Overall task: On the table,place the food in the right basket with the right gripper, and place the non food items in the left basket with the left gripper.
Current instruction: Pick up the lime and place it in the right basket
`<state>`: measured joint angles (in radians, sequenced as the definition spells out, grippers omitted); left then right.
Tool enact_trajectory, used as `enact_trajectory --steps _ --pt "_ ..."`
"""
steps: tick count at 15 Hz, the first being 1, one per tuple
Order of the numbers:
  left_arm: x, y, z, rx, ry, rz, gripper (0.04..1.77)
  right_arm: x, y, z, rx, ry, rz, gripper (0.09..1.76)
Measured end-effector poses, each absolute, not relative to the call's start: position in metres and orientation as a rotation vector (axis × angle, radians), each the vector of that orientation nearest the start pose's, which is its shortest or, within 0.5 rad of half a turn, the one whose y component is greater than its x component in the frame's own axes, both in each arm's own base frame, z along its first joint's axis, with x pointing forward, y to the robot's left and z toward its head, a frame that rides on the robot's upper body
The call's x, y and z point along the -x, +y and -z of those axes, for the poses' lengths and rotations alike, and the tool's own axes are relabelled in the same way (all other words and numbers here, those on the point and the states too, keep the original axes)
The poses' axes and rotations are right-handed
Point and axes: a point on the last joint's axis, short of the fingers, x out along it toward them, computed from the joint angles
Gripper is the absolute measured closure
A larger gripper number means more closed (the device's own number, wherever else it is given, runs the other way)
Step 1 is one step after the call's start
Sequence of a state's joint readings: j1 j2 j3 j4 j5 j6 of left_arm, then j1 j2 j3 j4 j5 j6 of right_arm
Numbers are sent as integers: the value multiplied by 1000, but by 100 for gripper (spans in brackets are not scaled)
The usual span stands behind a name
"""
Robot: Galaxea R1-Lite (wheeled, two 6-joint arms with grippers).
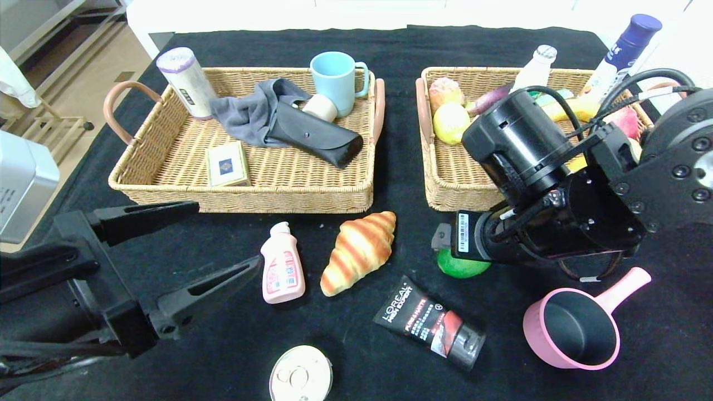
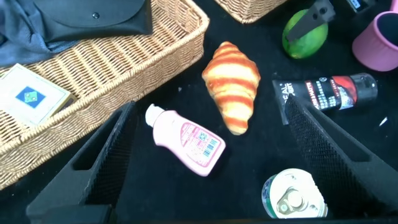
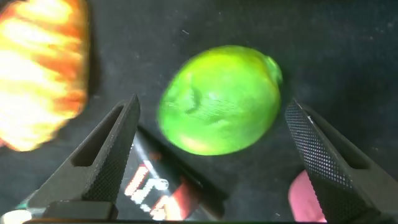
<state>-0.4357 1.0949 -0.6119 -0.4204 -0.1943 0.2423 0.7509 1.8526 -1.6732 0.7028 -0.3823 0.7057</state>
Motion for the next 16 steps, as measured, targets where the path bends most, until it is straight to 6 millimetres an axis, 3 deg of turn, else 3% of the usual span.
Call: enact_trajectory --steps 15,16 --pt "-139 -68 -244 -247 -6 629 9 -264 233 -235 -165 845 -26 14" --pt "-139 -68 -244 -247 -6 629 9 -265 234 -234 -166 848 -23 22"
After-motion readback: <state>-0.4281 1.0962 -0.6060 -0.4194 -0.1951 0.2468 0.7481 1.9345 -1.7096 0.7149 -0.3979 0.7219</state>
